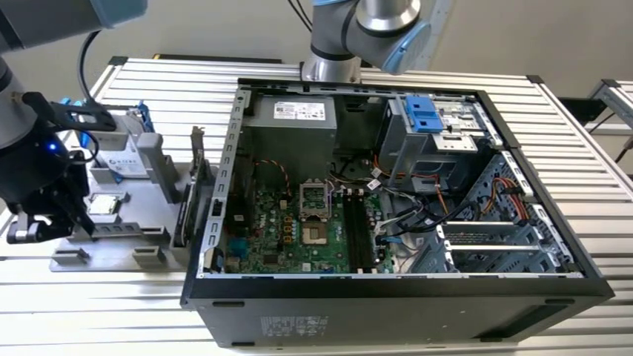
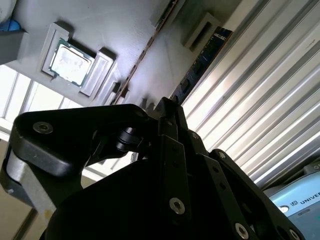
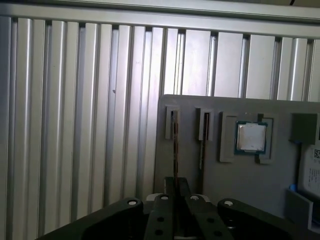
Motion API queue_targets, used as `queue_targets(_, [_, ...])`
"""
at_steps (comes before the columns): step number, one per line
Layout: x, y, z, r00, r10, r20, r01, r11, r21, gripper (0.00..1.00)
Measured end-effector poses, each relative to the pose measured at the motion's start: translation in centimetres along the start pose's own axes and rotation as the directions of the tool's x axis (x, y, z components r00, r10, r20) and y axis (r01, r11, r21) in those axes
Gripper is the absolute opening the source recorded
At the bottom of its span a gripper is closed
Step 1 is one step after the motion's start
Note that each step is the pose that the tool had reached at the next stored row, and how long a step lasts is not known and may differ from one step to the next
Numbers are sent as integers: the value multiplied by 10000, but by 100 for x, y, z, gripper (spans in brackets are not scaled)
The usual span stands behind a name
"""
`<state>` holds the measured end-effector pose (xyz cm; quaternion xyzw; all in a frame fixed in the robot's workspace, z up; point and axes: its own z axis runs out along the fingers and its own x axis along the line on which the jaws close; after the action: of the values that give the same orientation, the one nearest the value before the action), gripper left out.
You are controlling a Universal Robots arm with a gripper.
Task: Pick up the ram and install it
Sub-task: 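Pick up the ram and move it above insertion slot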
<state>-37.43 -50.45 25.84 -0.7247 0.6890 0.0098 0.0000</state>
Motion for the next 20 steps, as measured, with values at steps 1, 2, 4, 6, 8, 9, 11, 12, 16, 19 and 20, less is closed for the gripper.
queue_targets(1, [0, 0, -6, 10000, 0, 0, 0, 10000, 0, 0])
queue_targets(2, [1, -1, -12, 10000, -2, 0, 2, 10000, 1, 0])
queue_targets(4, [1, 0, -24, 10000, -2, 0, 2, 10000, -1, 0])
queue_targets(6, [0, 0, -37, 10000, -2, 0, 2, 10000, 0, 0])
queue_targets(8, [0, 0, -52, 10000, -2, 0, 2, 10000, 0, 0])
queue_targets(9, [0, 0, -61, 10000, -2, 0, 2, 10000, -1, 0])
queue_targets(11, [0, 1, -77, 10000, -2, 0, 2, 10000, 0, 0])
queue_targets(12, [-1, 1, -85, 10000, -2, 0, 2, 10000, 0, 0])
queue_targets(16, [-1, 1, -116, 10000, -2, -1, 2, 10000, -1, 0])
queue_targets(19, [-1, 1, -138, 10000, -2, 0, 2, 10000, 0, 0])
queue_targets(20, [-1, 2, -146, 10000, -2, 0, 2, 10000, 0, 0])
